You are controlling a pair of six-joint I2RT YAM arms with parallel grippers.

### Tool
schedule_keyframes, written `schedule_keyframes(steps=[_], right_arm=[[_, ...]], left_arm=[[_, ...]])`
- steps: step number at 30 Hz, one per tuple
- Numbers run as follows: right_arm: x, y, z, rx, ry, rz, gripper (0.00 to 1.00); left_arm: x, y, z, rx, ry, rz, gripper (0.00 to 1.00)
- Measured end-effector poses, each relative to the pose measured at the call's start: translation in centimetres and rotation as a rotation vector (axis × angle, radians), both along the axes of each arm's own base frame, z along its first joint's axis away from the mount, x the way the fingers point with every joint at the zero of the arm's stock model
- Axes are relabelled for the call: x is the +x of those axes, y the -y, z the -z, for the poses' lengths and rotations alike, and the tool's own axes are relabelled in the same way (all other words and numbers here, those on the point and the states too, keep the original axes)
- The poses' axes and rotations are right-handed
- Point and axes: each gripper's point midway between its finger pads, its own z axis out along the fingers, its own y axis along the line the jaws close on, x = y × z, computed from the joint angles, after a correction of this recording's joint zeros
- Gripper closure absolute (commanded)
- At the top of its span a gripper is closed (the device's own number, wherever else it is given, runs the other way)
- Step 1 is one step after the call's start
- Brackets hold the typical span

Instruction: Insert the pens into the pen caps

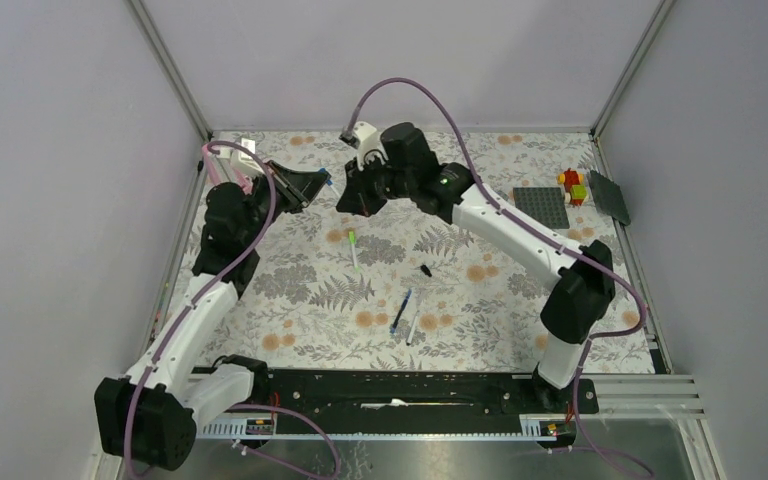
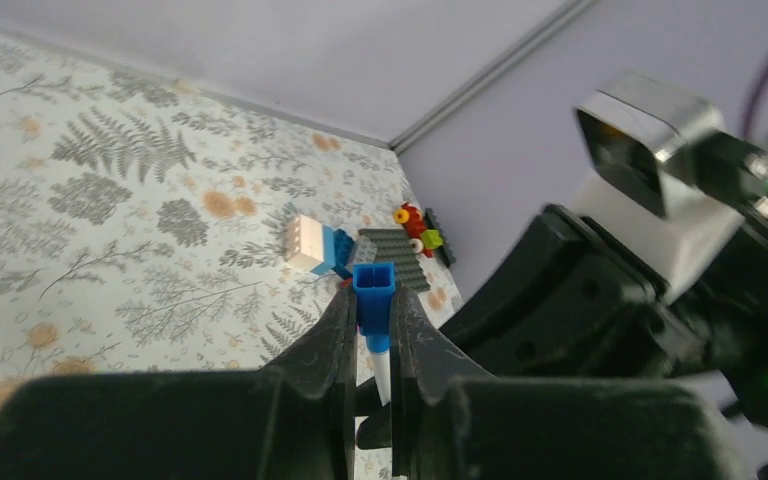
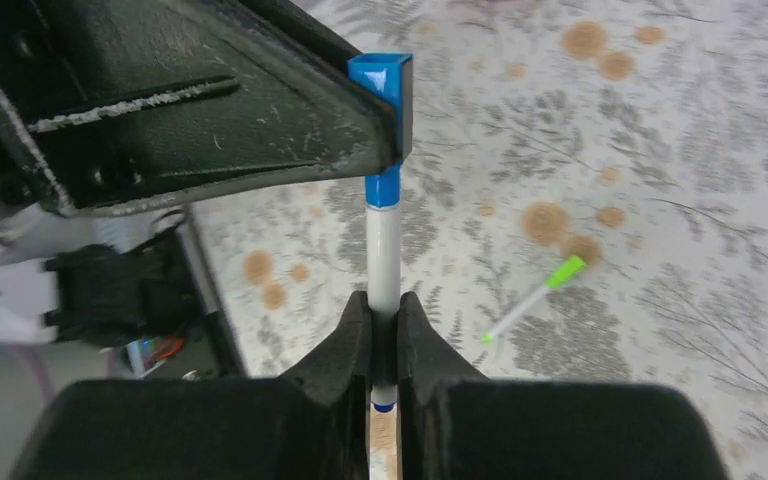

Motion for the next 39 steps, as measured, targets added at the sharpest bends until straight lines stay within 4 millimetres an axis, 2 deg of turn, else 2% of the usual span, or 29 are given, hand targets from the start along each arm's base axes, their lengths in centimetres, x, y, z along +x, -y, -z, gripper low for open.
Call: schedule_keyframes(steps=[11,18,22,27,33,39], right_arm=[[-4.2,0.5,-4.4,0.345,-0.268,-0.340,1.00],[-6.2,0.7,-7.6,0.469,-0.291,-0.502,1.00],[-6.3,0.7,-8.2,0.493,-0.293,-0.516,1.00],[-4.9,0.3,-6.7,0.457,-0.285,-0.424,1.00],[-1.5,-0.3,-1.6,0.236,-0.282,-0.091,1.00],[-1.0,0.2,2.6,0.065,-0.291,0.055,1.00]], left_arm=[[-3.8,1.2,-3.9,-0.028,0.201,0.136,1.00],[-5.7,1.4,-6.8,-0.061,0.326,0.177,1.00],[-5.9,1.3,-7.4,-0.072,0.352,0.179,1.00],[-4.7,1.1,-6.1,-0.070,0.302,0.142,1.00],[-1.1,0.5,-1.2,-0.047,0.115,0.040,1.00],[-0.2,0.5,3.5,-0.004,-0.060,0.019,1.00]])
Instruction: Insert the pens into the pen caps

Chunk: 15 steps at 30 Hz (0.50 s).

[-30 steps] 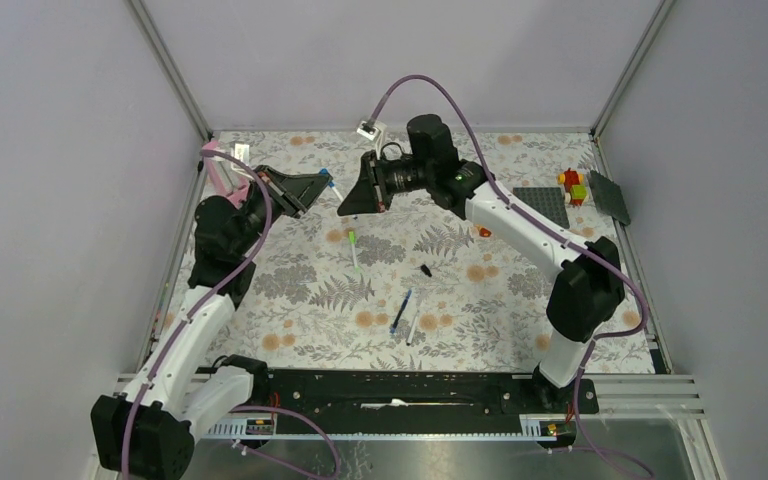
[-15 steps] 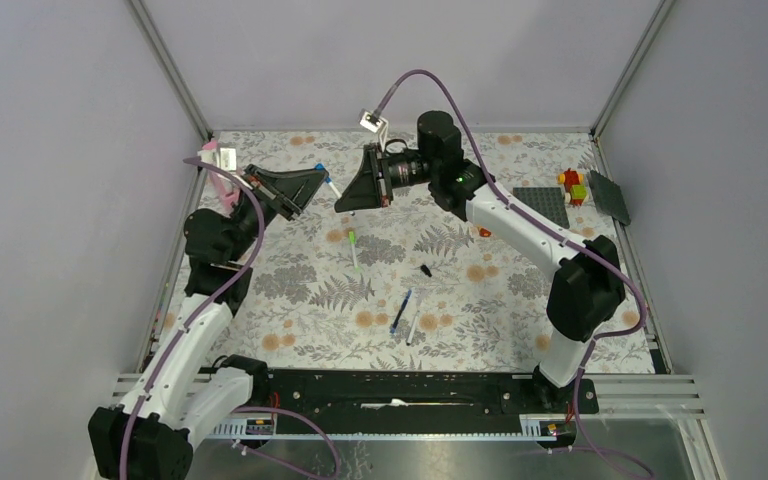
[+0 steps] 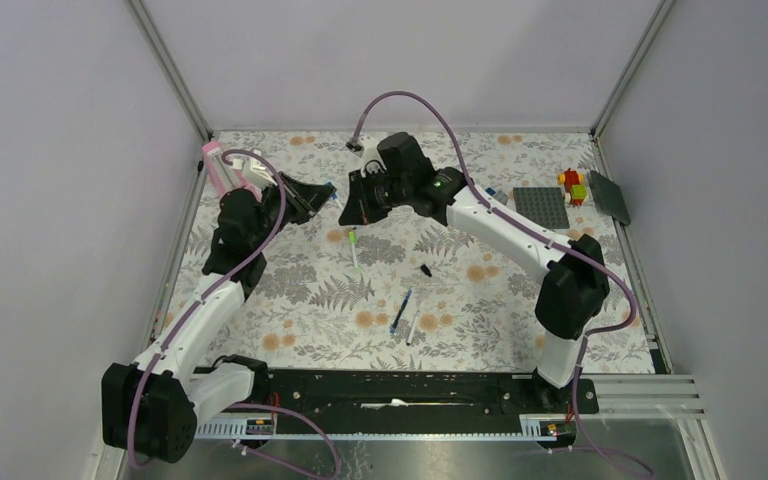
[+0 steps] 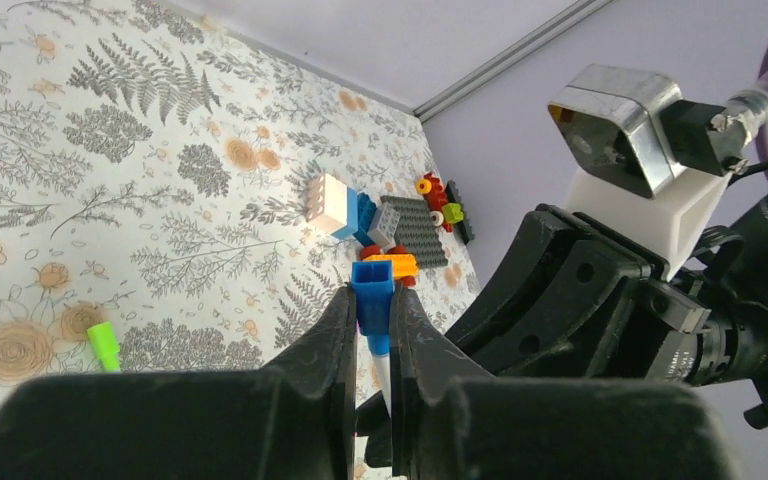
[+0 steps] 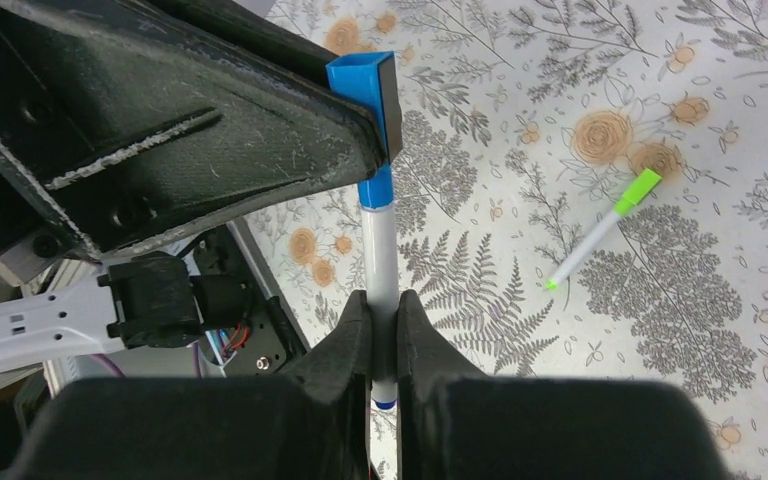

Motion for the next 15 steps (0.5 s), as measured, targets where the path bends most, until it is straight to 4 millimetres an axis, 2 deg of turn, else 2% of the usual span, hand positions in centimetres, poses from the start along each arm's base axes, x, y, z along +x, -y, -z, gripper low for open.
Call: schedule_keyframes(steps=[7,11,15], right_arm=[[-0.1,0.3,0.8,-0.041,-0.001,0.015,1.00],[-0.3,0.6,0.9,-0.033,0.006,0.016,1.00],[-1.1,1.1,0.2,0.004,0.022,0.016,1.00]], left_arm=[[-0.1,0.1,0.7,0.007,-0.029,0.004,0.98],[-0.2,0.3,0.6,0.008,-0.030,0.013,0.83],[-1.2,0.9,0.0,0.064,-0.031,0.050,0.58]])
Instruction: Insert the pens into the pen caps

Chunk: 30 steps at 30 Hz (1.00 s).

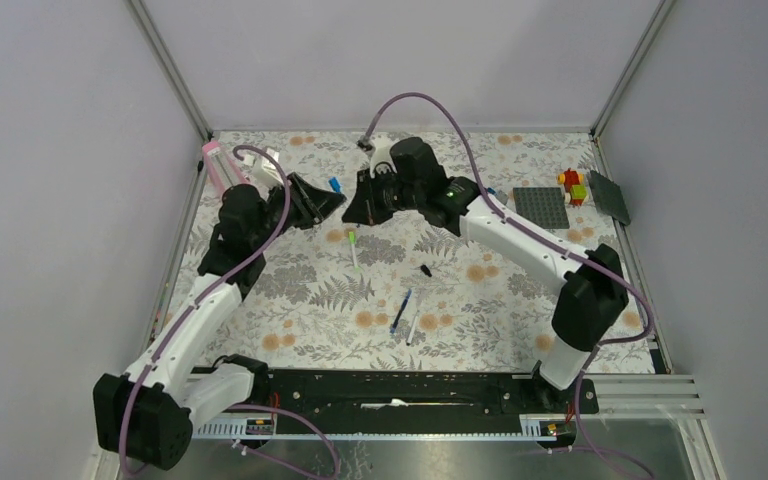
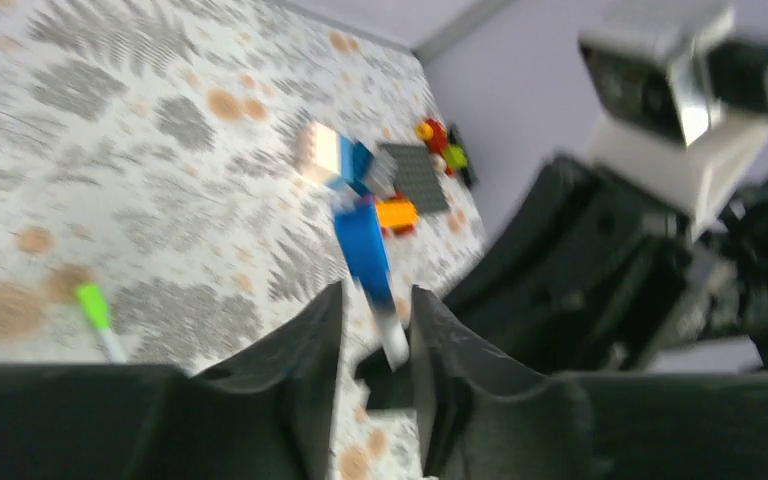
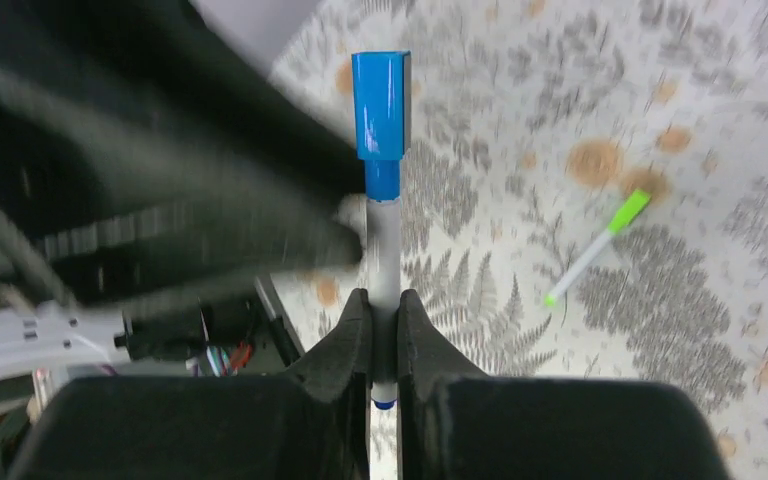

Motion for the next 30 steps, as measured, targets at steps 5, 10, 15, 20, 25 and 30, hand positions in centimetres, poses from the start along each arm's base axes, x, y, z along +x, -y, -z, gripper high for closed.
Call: schedule_keyframes(steps=[5,10,15,20,25,30], right_arm=[[1.8,0.7,-3.8,0.126,0.114,0.066,1.00],[0.8,1.7,-6.5,0.232,0.152,0.079,1.00],[-1.4,2.4,-7.8,0.329,0.140,0.057,1.00],[-3.2,2.4,-8.6,0.390,0.127,0.024,1.00],[-4.4,1.8,-9.5,0.427,0.131,-0.003,1.00],[-5.0,1.4,-9.9,0.440,0.135,-0.023,1.00]], left_arm=[[-3.8,1.6,-2.0,0.036,0.034,0.130,0.27],[-6.1,1.2,-5.3,0.016,0.139,0.151,0.27],[-8.0,0.8,-8.0,-0.050,0.237,0.149,0.35],[-8.7,1.2,-8.7,-0.116,0.271,0.181,0.47],[-8.3,2.1,-8.3,-0.155,0.246,0.224,0.52],[-8.0,2.6,-7.7,-0.166,0.218,0.256,0.56]])
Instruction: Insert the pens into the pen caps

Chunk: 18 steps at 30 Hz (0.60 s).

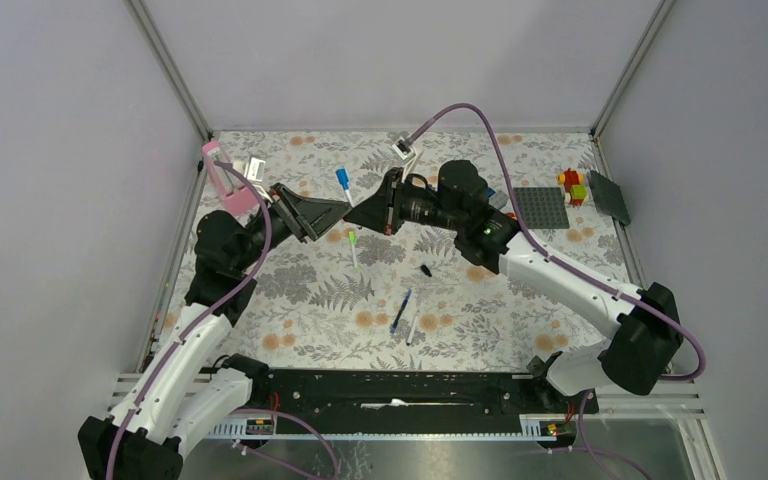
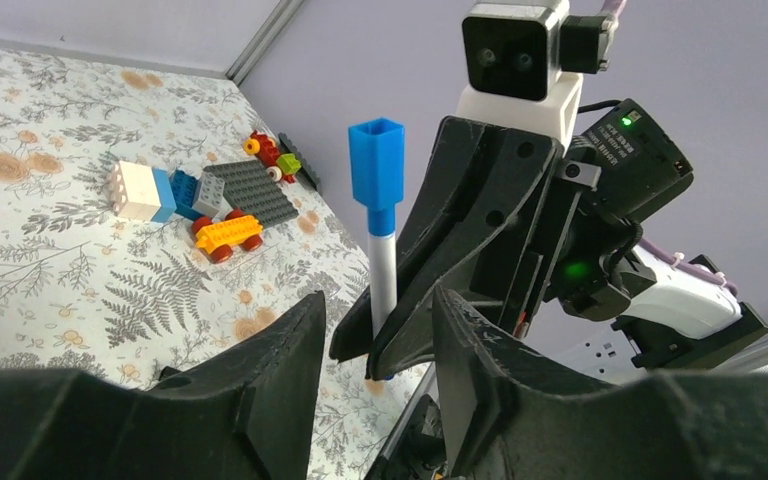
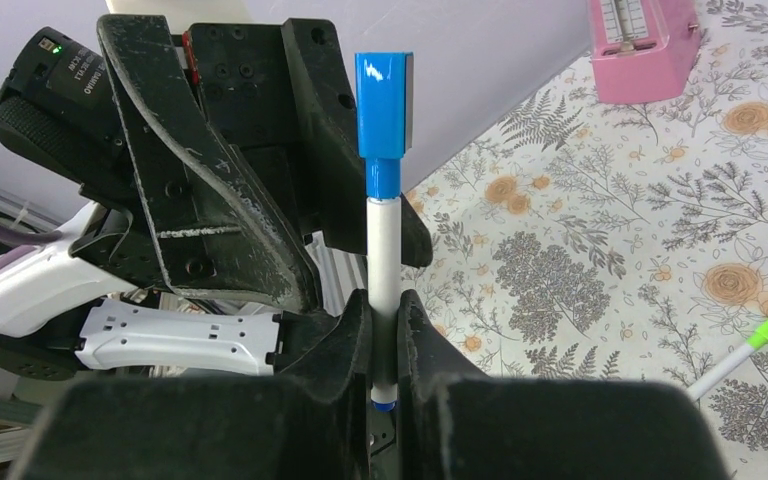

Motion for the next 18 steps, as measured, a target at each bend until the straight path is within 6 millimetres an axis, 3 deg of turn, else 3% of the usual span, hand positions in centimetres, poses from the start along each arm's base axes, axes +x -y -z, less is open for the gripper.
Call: schedule_keyframes(steps=[13,18], right_arm=[[-1.0,-0.5,0.1,-0.002,0.002,-0.030,1.00],[-1.3,-0.6,0.2,-0.008,0.000,-0.038,1.00]], left_arm=[[-0.5,0.5,-0.5,-0.006,0.026,0.026,0.68],[-0.4,0.8,-0.2,-0.003,0.017,0.034,0.76]])
